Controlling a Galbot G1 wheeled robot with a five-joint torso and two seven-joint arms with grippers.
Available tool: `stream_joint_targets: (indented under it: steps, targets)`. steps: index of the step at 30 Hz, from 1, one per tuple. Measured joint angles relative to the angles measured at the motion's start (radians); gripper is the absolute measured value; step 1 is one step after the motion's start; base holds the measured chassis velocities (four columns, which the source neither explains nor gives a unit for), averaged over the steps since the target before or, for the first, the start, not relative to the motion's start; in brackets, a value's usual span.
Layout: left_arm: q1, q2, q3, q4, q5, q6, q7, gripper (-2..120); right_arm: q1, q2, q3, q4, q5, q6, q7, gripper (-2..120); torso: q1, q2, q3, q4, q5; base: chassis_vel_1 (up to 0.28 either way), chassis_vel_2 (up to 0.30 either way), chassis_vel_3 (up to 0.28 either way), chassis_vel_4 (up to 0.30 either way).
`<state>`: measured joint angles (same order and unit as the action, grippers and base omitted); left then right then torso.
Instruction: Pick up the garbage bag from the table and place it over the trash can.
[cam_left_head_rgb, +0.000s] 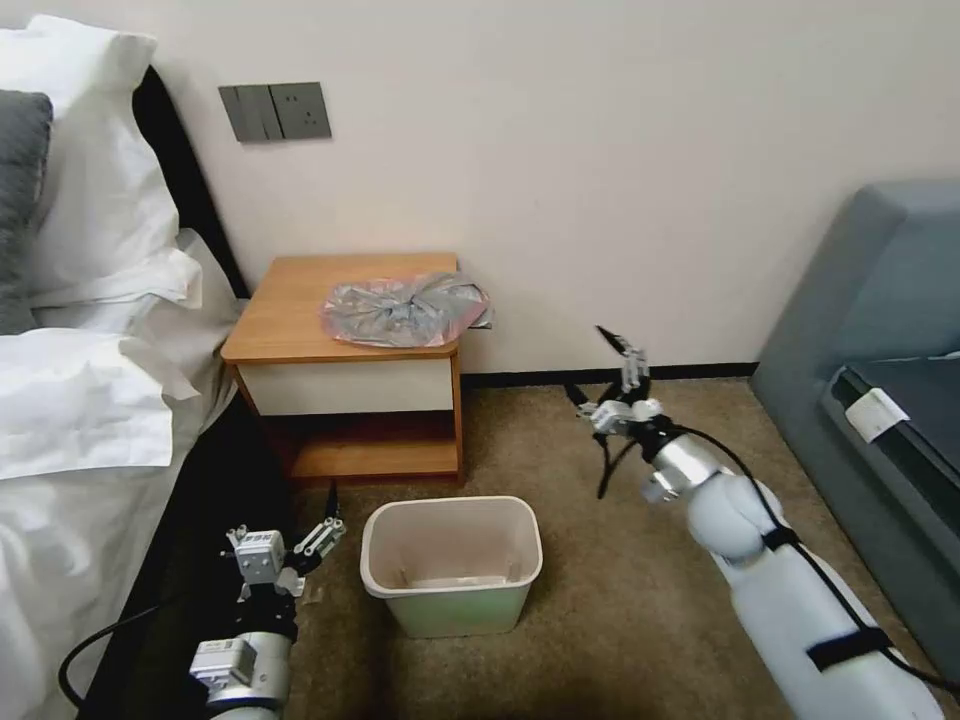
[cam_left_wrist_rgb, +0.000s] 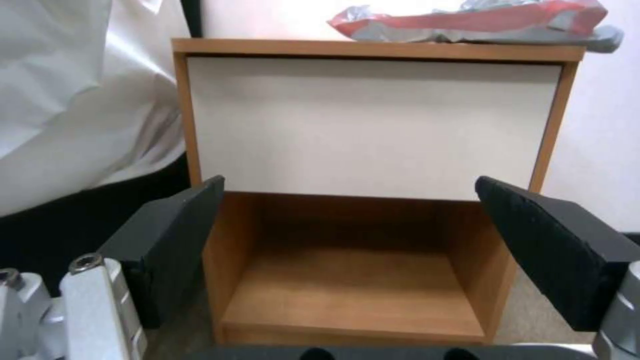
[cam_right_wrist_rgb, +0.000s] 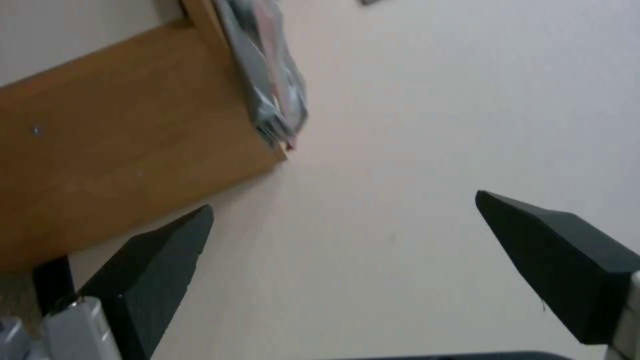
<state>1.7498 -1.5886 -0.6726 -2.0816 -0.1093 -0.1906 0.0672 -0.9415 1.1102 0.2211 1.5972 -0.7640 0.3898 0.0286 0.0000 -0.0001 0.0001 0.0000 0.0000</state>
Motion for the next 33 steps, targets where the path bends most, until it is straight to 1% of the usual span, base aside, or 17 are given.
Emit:
stream_joint_targets:
  steps: [3,4,5,6,7,9,10,13,15,18,22,30,33]
  targets:
    - [-0.001,0.000,0.003,0.001,-0.011,0.011,-0.001,95,0.050,0.003,-0.040,-0.031,-0.022,0.000,0.000,100,0.000,0.000,0.000,0.0000,-0.0001,0.000,0.000,0.000,0.000]
    - [-0.006,-0.001,0.000,0.006,-0.017,0.015,-0.003,95,0.094,0.006,-0.071,-0.060,-0.042,0.001,0.001,100,0.000,0.000,0.000,0.0000,0.0000,0.000,0.000,0.000,0.000]
    - [-0.006,-0.001,0.000,0.006,-0.017,0.015,-0.003,95,0.094,0.006,-0.071,-0.060,-0.042,0.001,0.001,100,0.000,0.000,0.000,0.0000,0.0000,0.000,0.000,0.000,0.000]
    - [-0.010,-0.002,-0.003,0.010,-0.023,0.018,-0.005,95,0.150,0.012,-0.103,-0.096,-0.056,0.007,0.003,100,0.000,0.000,0.000,0.0000,-0.0003,0.000,0.000,0.000,0.000]
    - [-0.010,-0.002,-0.003,0.010,-0.023,0.018,-0.005,95,0.150,0.012,-0.103,-0.096,-0.056,0.007,0.003,100,0.000,0.000,0.000,0.0000,-0.0003,0.000,0.000,0.000,0.000]
    - [-0.013,-0.003,-0.007,0.016,-0.028,0.020,-0.007,95,0.214,0.022,-0.143,-0.153,-0.062,0.008,0.005,100,0.000,0.000,0.000,0.0000,-0.0001,0.000,0.000,0.000,0.000]
    - [-0.013,-0.003,-0.007,0.016,-0.028,0.020,-0.007,95,0.214,0.022,-0.143,-0.153,-0.062,0.008,0.005,100,0.000,0.000,0.000,0.0000,-0.0001,0.000,0.000,0.000,0.000]
    - [-0.020,-0.008,-0.008,0.024,-0.029,0.028,-0.011,95,0.281,0.042,-0.189,-0.216,-0.075,0.011,0.007,100,0.000,0.000,0.000,0.0001,-0.0001,0.000,0.000,0.000,0.000]
    - [-0.020,-0.008,-0.008,0.025,-0.029,0.029,-0.011,95,0.287,0.045,-0.193,-0.222,-0.077,0.012,0.007,100,0.000,0.000,0.000,0.0001,-0.0001,0.000,0.000,0.000,0.000]
    - [-0.024,-0.010,-0.007,0.030,-0.029,0.034,-0.015,95,0.327,0.071,-0.220,-0.280,-0.099,0.017,0.008,100,0.000,0.000,0.000,0.0001,-0.0001,0.000,0.000,0.000,0.000]
    - [-0.025,-0.011,-0.008,0.036,-0.027,0.036,-0.027,95,0.351,0.091,-0.229,-0.321,-0.116,0.025,0.011,100,0.000,0.000,0.000,0.0000,0.0000,0.000,0.000,0.000,0.000]
    - [-0.027,-0.011,-0.009,0.041,-0.026,0.037,-0.029,95,0.374,0.106,-0.251,-0.339,-0.119,0.024,0.012,100,0.000,0.000,0.000,-0.0001,-0.0001,0.000,0.000,0.000,0.000]
    - [-0.026,-0.015,-0.009,0.042,-0.025,0.037,-0.029,95,0.386,0.130,-0.256,-0.357,-0.122,0.022,0.011,92,0.000,0.000,0.000,0.0001,-0.0001,0.000,0.000,0.000,0.000]
